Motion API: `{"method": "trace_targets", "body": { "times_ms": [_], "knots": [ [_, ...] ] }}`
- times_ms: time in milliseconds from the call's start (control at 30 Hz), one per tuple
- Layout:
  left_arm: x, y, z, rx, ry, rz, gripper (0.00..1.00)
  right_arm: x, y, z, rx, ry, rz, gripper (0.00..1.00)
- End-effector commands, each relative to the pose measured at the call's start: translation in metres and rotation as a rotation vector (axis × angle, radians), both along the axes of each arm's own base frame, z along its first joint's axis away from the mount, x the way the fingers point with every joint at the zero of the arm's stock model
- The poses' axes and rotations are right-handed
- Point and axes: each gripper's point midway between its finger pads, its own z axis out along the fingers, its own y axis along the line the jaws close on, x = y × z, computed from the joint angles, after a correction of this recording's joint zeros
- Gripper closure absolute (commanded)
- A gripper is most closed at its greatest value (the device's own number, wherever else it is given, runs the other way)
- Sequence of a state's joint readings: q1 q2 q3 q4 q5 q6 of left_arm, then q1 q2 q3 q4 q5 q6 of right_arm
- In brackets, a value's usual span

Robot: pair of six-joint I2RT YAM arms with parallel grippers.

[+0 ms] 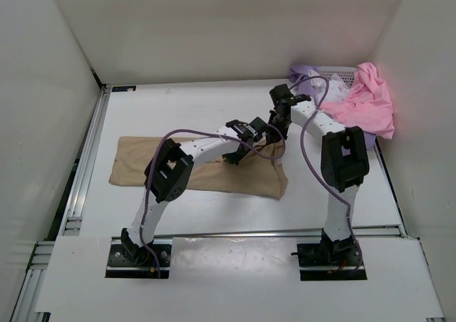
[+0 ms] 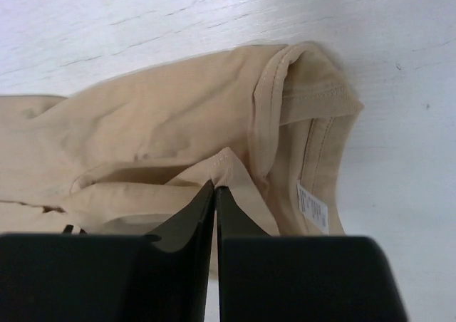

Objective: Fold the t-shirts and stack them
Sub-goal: Fold the other side of the tshirt into a rectangle

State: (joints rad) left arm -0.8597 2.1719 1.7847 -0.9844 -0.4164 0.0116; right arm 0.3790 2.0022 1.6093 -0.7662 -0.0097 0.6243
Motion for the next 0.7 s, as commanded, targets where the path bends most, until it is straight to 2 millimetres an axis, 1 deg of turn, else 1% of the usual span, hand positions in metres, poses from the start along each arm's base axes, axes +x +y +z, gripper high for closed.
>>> {"method": "trace_targets", "body": {
  "times_ms": [0, 33, 67, 100, 133, 167, 200, 233, 267, 300, 333, 367, 400, 433, 467, 500, 533, 567, 600, 633, 667],
  "knots": [
    [0.040, -0.014, 0.018, -0.085, -0.131, 0.054, 0.76, 0.004, -0.001, -0.004, -0.011, 0.033, -0.030, 0.91],
    [0.046, -0.009, 0.014, -0.079, -0.138, 0.071, 0.74, 0.009, -0.002, -0.007, -0.004, 0.039, -0.036, 0.90],
    [0.050, -0.011, 0.015, -0.081, -0.152, 0.074, 0.73, 0.011, -0.001, -0.008, -0.001, 0.043, -0.049, 0.89],
    [0.057, -0.006, 0.012, -0.071, -0.158, 0.093, 0.73, 0.011, 0.000, -0.006, 0.003, 0.046, -0.062, 0.85],
    [0.065, -0.003, 0.012, -0.065, -0.177, 0.108, 0.73, 0.017, -0.002, -0.006, 0.006, 0.040, -0.071, 0.83],
    [0.074, 0.002, 0.015, -0.063, -0.197, 0.129, 0.73, 0.017, -0.002, -0.008, 0.005, 0.050, -0.080, 0.79],
    [0.079, 0.006, 0.015, -0.052, -0.207, 0.143, 0.73, 0.017, -0.002, -0.008, 0.005, 0.050, -0.080, 0.78],
    [0.086, 0.013, 0.020, -0.041, -0.232, 0.162, 0.73, 0.022, -0.002, -0.004, -0.002, 0.032, -0.085, 0.77],
    [0.094, 0.023, 0.024, -0.033, -0.251, 0.190, 0.73, 0.026, -0.001, 0.001, 0.004, 0.017, -0.085, 0.73],
    [0.102, 0.026, 0.031, -0.041, -0.276, 0.207, 0.71, 0.029, 0.000, 0.004, 0.009, 0.007, -0.085, 0.61],
    [0.106, 0.033, 0.032, -0.029, -0.288, 0.224, 0.71, 0.035, 0.001, 0.015, 0.011, -0.025, -0.088, 0.57],
    [0.114, 0.042, 0.038, -0.029, -0.306, 0.250, 0.71, 0.035, 0.001, 0.015, 0.011, -0.025, -0.088, 0.56],
    [0.118, 0.044, 0.041, -0.036, -0.313, 0.260, 0.70, 0.039, 0.001, 0.024, 0.017, -0.050, -0.077, 0.55],
    [0.121, 0.049, 0.046, -0.041, -0.320, 0.270, 0.70, 0.038, -0.001, 0.023, 0.001, -0.047, -0.072, 0.55],
    [0.121, 0.049, 0.055, -0.054, -0.333, 0.272, 0.70, 0.036, -0.004, 0.027, -0.007, -0.051, -0.076, 0.55],
    [0.118, 0.057, 0.051, -0.040, -0.322, 0.281, 0.64, 0.036, -0.004, 0.036, -0.003, -0.073, -0.065, 0.55],
    [0.114, 0.061, 0.061, -0.046, -0.327, 0.282, 0.56, 0.032, -0.006, 0.042, -0.008, -0.076, -0.050, 0.54],
    [0.112, 0.068, 0.064, -0.043, -0.326, 0.291, 0.53, 0.023, -0.009, 0.040, -0.016, -0.054, -0.050, 0.51],
    [0.109, 0.076, 0.065, -0.037, -0.322, 0.301, 0.42, 0.018, -0.012, 0.054, -0.011, -0.082, -0.036, 0.49],
    [0.099, 0.090, 0.055, -0.007, -0.282, 0.305, 0.35, 0.011, -0.012, 0.058, -0.003, -0.085, -0.001, 0.45],
    [0.094, 0.100, 0.065, -0.022, -0.287, 0.319, 0.23, -0.001, -0.011, 0.060, -0.004, -0.076, 0.029, 0.36]
  ]
}}
